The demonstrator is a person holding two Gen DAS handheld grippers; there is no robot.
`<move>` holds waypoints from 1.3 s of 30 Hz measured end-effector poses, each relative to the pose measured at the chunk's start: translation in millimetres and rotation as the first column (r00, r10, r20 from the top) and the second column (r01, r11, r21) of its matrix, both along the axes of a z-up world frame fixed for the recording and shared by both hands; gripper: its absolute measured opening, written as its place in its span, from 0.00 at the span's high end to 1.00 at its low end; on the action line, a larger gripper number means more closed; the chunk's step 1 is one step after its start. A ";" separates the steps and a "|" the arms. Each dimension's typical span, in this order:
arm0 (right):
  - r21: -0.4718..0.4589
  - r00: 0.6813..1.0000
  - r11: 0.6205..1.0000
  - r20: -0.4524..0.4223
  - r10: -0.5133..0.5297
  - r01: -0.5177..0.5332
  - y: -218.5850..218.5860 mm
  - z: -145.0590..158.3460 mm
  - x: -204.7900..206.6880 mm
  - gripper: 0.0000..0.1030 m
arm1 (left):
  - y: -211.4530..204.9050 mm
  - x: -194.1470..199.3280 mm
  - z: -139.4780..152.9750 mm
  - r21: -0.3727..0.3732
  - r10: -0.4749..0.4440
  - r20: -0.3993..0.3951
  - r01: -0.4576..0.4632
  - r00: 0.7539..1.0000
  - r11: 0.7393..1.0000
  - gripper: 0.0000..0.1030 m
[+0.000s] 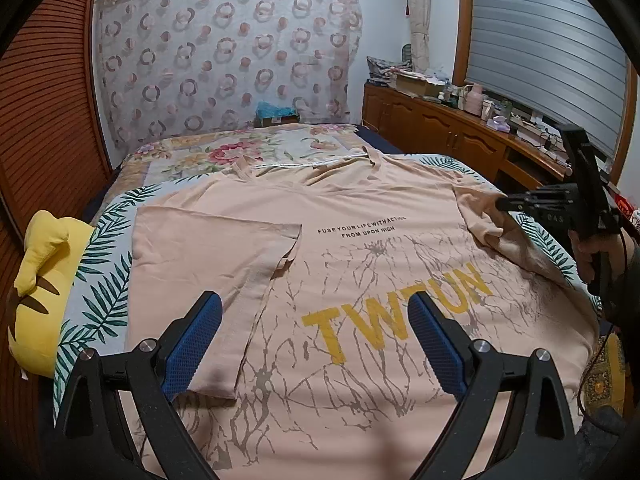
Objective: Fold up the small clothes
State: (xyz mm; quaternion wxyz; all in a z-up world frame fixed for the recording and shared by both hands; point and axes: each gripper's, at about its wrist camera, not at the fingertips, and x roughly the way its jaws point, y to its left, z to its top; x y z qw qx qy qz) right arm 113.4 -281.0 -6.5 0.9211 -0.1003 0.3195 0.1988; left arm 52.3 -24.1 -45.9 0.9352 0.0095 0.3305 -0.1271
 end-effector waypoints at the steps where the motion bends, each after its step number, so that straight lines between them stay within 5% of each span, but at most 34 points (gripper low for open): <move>1: 0.000 1.000 1.000 0.005 0.004 -0.004 3.4 1.8 1.4 0.97 | -0.3 -0.3 -0.1 0.000 -0.001 0.000 0.001 1.000 1.000 0.08; 23: 0.053 0.995 0.994 0.023 0.092 -0.093 68.5 19.4 52.5 0.96 | -3.7 -2.8 -1.6 -0.016 -0.003 0.003 0.003 1.000 1.000 0.08; 27: 0.063 0.996 0.994 0.012 0.086 -0.087 60.5 16.7 48.0 0.81 | -4.1 -3.4 -1.8 -0.018 -0.002 0.004 0.003 1.000 1.000 0.08; 36: 0.015 0.999 0.999 0.007 0.038 -0.038 25.8 5.2 1.6 0.79 | -16.1 -5.6 -1.3 -0.033 -0.007 0.018 0.008 1.000 0.999 0.08; 39: -0.003 1.000 1.000 -0.015 0.023 -0.023 14.9 -6.4 -13.4 0.59 | -18.9 -3.0 -1.7 -0.036 -0.007 0.020 0.008 1.000 0.999 0.08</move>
